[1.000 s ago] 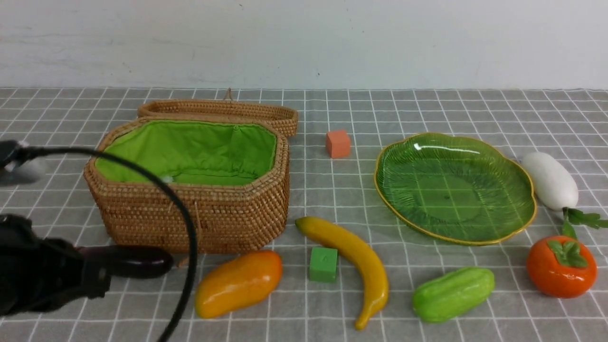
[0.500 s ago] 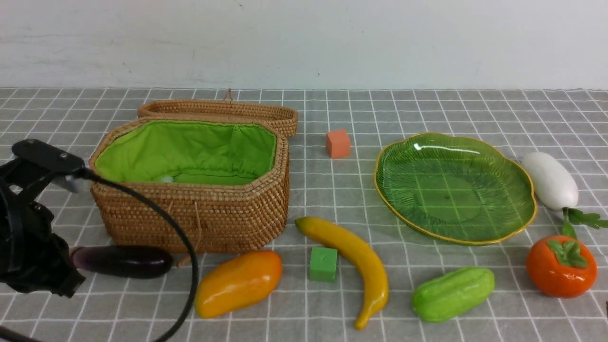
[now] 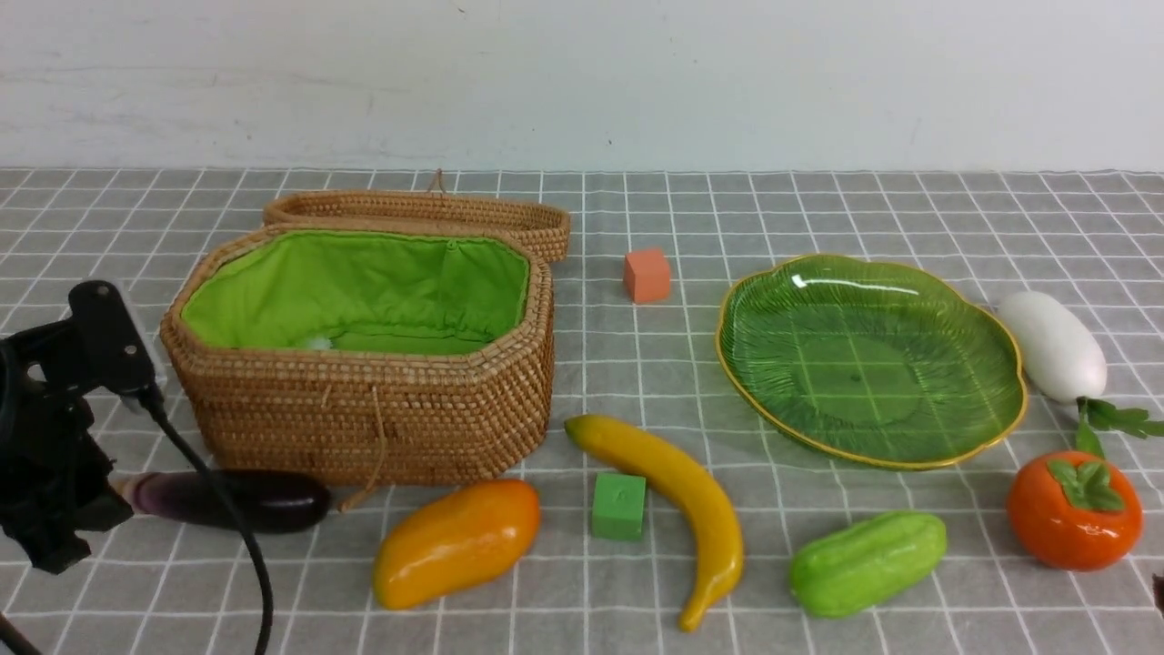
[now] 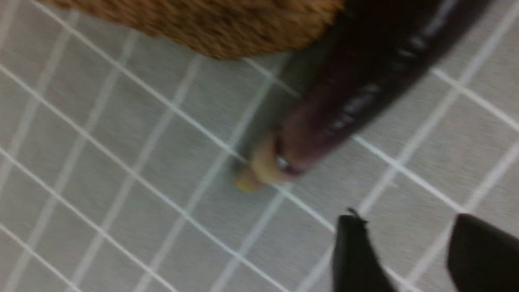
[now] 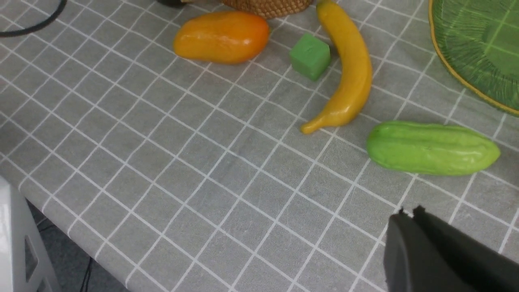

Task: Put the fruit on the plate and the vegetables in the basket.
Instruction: Use the left arm to grab an eggplant and put it into the left basket

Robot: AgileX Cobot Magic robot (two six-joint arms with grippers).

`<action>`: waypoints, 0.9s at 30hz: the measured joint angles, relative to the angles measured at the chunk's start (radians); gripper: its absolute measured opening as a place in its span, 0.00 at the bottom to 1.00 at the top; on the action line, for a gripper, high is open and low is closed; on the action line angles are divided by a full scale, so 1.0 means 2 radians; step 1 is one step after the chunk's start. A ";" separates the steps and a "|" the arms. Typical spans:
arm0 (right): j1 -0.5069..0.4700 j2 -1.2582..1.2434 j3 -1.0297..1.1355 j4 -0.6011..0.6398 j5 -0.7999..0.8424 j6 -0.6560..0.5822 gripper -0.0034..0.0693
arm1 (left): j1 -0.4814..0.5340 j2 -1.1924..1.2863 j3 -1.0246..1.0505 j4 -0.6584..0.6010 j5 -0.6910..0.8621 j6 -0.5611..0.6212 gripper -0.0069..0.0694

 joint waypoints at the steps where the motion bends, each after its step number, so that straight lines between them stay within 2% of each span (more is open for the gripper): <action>1: 0.000 0.000 0.000 0.001 -0.001 0.000 0.06 | 0.000 0.007 0.000 -0.003 -0.008 0.018 0.66; 4: 0.000 0.000 0.000 0.002 -0.005 0.000 0.06 | 0.000 0.030 -0.002 -0.011 -0.019 0.084 0.81; 6: 0.000 0.000 0.000 0.002 -0.009 0.000 0.06 | 0.000 0.043 -0.002 -0.012 -0.023 0.130 0.87; 8: 0.000 0.000 0.000 0.002 -0.012 0.000 0.06 | 0.000 0.054 -0.002 -0.020 -0.029 0.172 0.88; 14: 0.000 0.000 0.000 0.002 -0.021 0.000 0.07 | 0.000 0.070 -0.002 -0.045 -0.040 0.234 0.82; 22: 0.000 0.000 0.000 0.003 -0.022 0.000 0.07 | 0.000 0.080 -0.003 -0.056 -0.059 0.242 0.74; 27: 0.000 0.000 0.000 0.003 -0.022 0.000 0.07 | 0.000 0.092 -0.026 -0.056 -0.055 0.241 0.74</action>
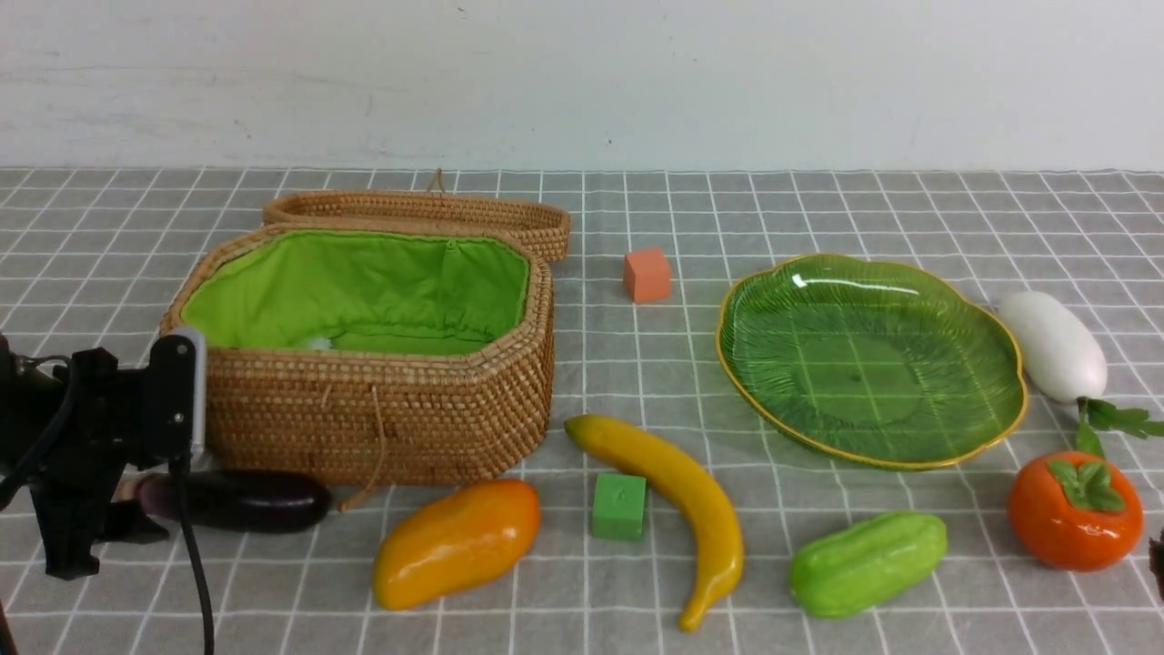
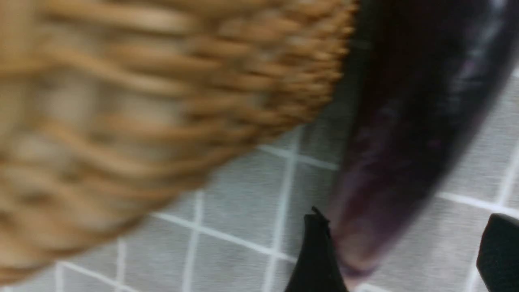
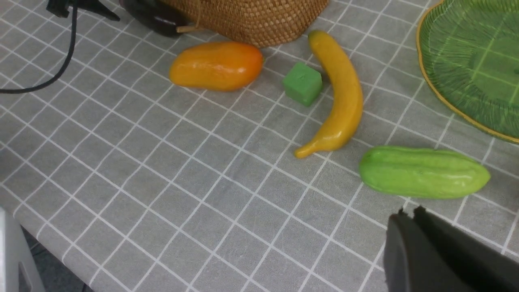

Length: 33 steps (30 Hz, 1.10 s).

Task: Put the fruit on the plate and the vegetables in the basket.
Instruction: Use the left arm to grab an eggplant and put it into the left basket

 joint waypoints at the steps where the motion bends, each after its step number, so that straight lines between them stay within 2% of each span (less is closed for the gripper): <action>1: 0.000 0.000 0.000 0.000 0.000 0.000 0.07 | 0.000 0.002 -0.010 0.000 0.006 -0.002 0.74; 10: 0.000 0.000 0.000 0.001 0.000 0.000 0.07 | 0.000 0.026 -0.031 0.005 0.034 -0.009 0.73; 18: 0.000 0.000 0.000 0.001 -0.001 0.000 0.08 | -0.015 0.046 -0.032 0.042 0.036 -0.010 0.72; 25: 0.000 0.000 0.000 0.002 0.000 0.000 0.08 | -0.042 0.049 -0.034 0.066 0.040 -0.056 0.57; 26: 0.000 0.000 0.000 0.002 0.000 0.000 0.08 | -0.045 0.050 -0.034 0.073 0.040 -0.074 0.52; 33: 0.000 0.000 0.000 0.002 0.001 0.000 0.08 | -0.047 0.049 -0.036 0.118 0.063 -0.111 0.50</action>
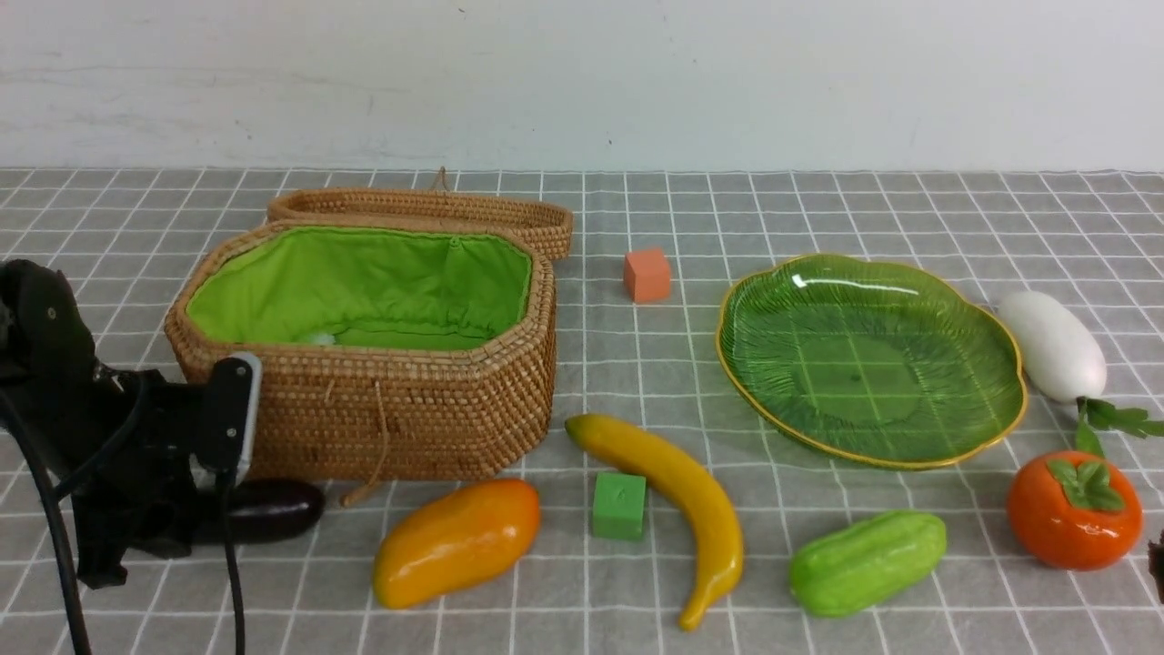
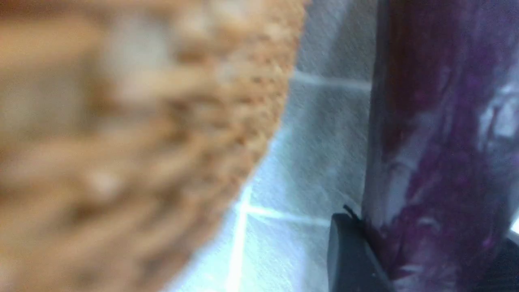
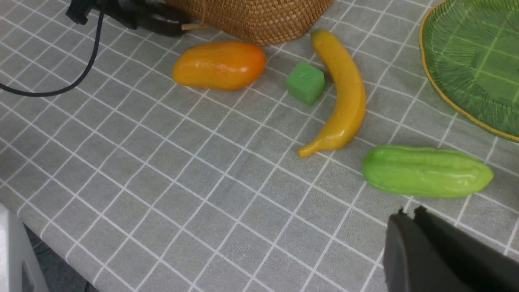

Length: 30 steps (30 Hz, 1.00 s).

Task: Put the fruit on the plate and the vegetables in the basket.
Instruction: Use the left arm to grab an eggplant and put it into the left basket

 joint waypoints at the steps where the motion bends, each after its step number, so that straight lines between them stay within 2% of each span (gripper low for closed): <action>1: 0.000 0.000 0.000 0.000 0.000 0.000 0.08 | 0.000 -0.001 0.000 0.008 0.008 -0.002 0.50; 3: 0.000 0.000 0.000 0.000 0.000 0.000 0.08 | 0.000 -0.014 0.000 0.029 0.032 -0.004 0.50; 7: 0.000 0.000 0.000 0.000 0.000 0.000 0.08 | 0.000 -0.042 0.000 0.030 0.051 -0.005 0.50; 10: 0.000 0.000 0.000 0.000 -0.001 0.000 0.08 | 0.000 -0.086 0.004 0.007 0.080 -0.022 0.50; 14: 0.000 0.000 0.000 0.011 -0.009 0.000 0.08 | 0.000 -0.157 0.011 -0.032 0.102 -0.072 0.50; 16: 0.000 0.000 0.000 0.022 -0.023 0.000 0.09 | 0.000 -0.195 0.011 -0.056 0.089 -0.088 0.50; 19: 0.000 0.000 0.000 0.054 -0.080 -0.004 0.09 | -0.006 -0.261 0.004 -0.131 0.016 -0.101 0.50; 21: 0.000 0.000 0.000 0.074 -0.123 -0.018 0.09 | -0.026 -0.268 -0.013 -0.154 -0.023 -0.102 0.50; 27: 0.000 0.000 0.000 0.108 -0.154 -0.036 0.09 | -0.091 -0.205 -0.059 -0.147 -0.082 -0.114 0.50; 30: 0.000 0.000 0.000 0.118 -0.151 -0.037 0.09 | -0.099 -0.152 -0.077 -0.142 -0.112 -0.137 0.50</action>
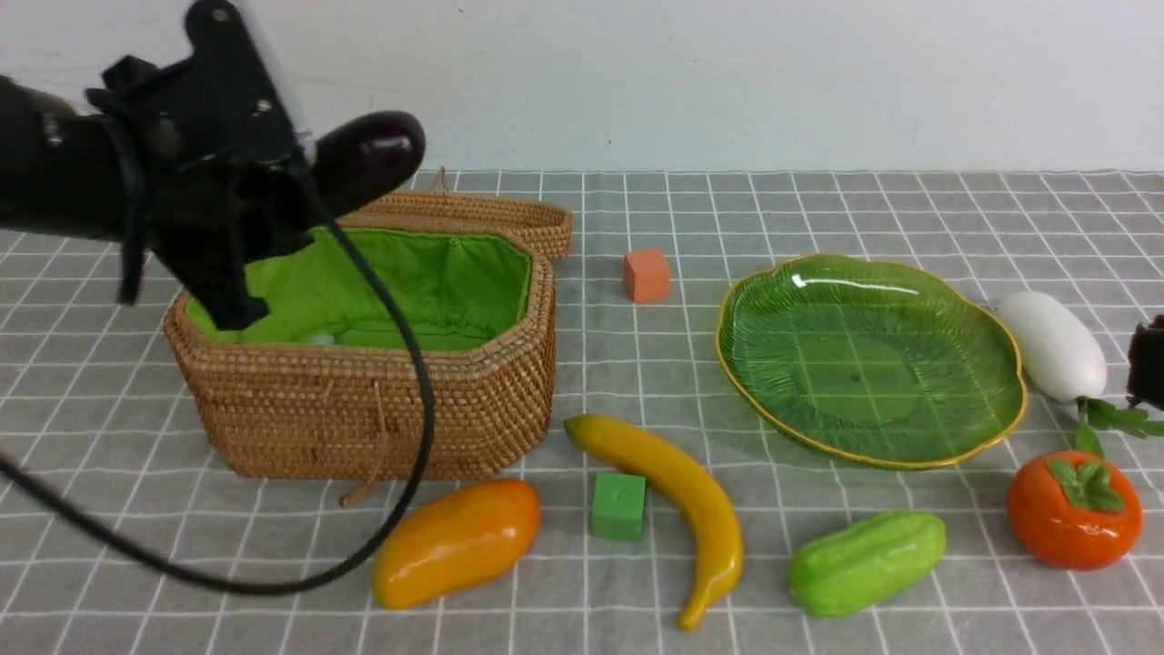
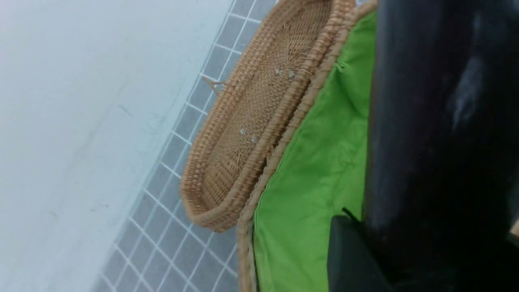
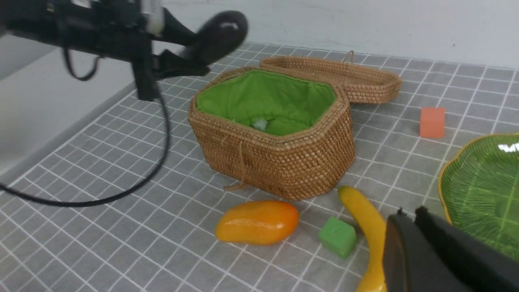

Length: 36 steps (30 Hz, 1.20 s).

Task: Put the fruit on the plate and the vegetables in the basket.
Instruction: Use the left arm to grab an eggplant and put it into the left basket, then grab the mango with your left arm and place it on the right plate

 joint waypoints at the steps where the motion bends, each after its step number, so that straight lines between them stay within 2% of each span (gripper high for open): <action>1: 0.000 0.000 0.000 0.001 0.004 0.000 0.09 | -0.001 0.015 -0.007 0.000 -0.011 -0.007 0.50; 6: 0.000 0.000 0.000 0.001 0.030 0.000 0.09 | -0.001 0.066 -0.015 0.004 -0.038 -0.023 0.50; 10: 0.000 0.000 0.000 0.002 0.037 0.000 0.09 | -0.001 0.072 -0.017 0.005 -0.030 -0.023 0.57; 12: 0.000 0.000 0.000 0.005 0.037 0.000 0.09 | -0.001 0.072 -0.018 0.006 -0.024 -0.023 0.65; 14: 0.000 0.000 0.000 0.007 0.037 0.000 0.09 | -0.001 0.072 -0.018 0.006 -0.017 -0.023 0.69; 21: 0.000 0.000 0.000 0.007 0.036 0.000 0.10 | -0.001 0.053 -0.018 0.002 0.028 -0.036 0.73; 23: 0.000 0.000 0.000 0.007 0.038 0.000 0.10 | -0.001 0.028 -0.018 -0.022 0.059 -0.099 0.69; 25: 0.000 0.000 0.000 0.007 0.046 0.000 0.10 | -0.001 0.003 -0.018 -0.042 0.088 -0.191 0.59; 26: 0.000 0.000 0.000 0.007 0.056 0.000 0.10 | -0.005 -0.020 -0.017 -0.046 0.107 -0.270 0.49; 27: 0.000 0.000 0.000 0.007 0.064 0.000 0.10 | -0.011 -0.034 -0.012 -0.043 0.118 -0.308 0.42; 28: 0.000 0.000 0.000 0.007 0.066 0.000 0.10 | -0.011 -0.038 -0.012 -0.042 0.121 -0.317 0.40; 29: 0.000 0.000 0.000 0.007 0.086 0.000 0.10 | -0.029 -0.064 0.003 -0.021 0.143 -0.369 0.24; 31: 0.000 0.000 0.000 0.007 0.113 0.000 0.10 | -0.067 -0.091 0.033 0.014 0.169 -0.417 0.09; 32: 0.000 0.000 0.000 0.007 0.116 0.000 0.10 | -0.076 -0.093 0.040 0.018 0.174 -0.422 0.09; 34: 0.000 0.000 0.000 0.007 0.146 0.000 0.10 | -0.133 -0.102 0.083 0.058 0.200 -0.485 0.07; 36: 0.000 0.000 0.000 0.007 0.158 -0.001 0.11 | -0.187 -0.092 0.112 0.096 0.204 -0.523 0.10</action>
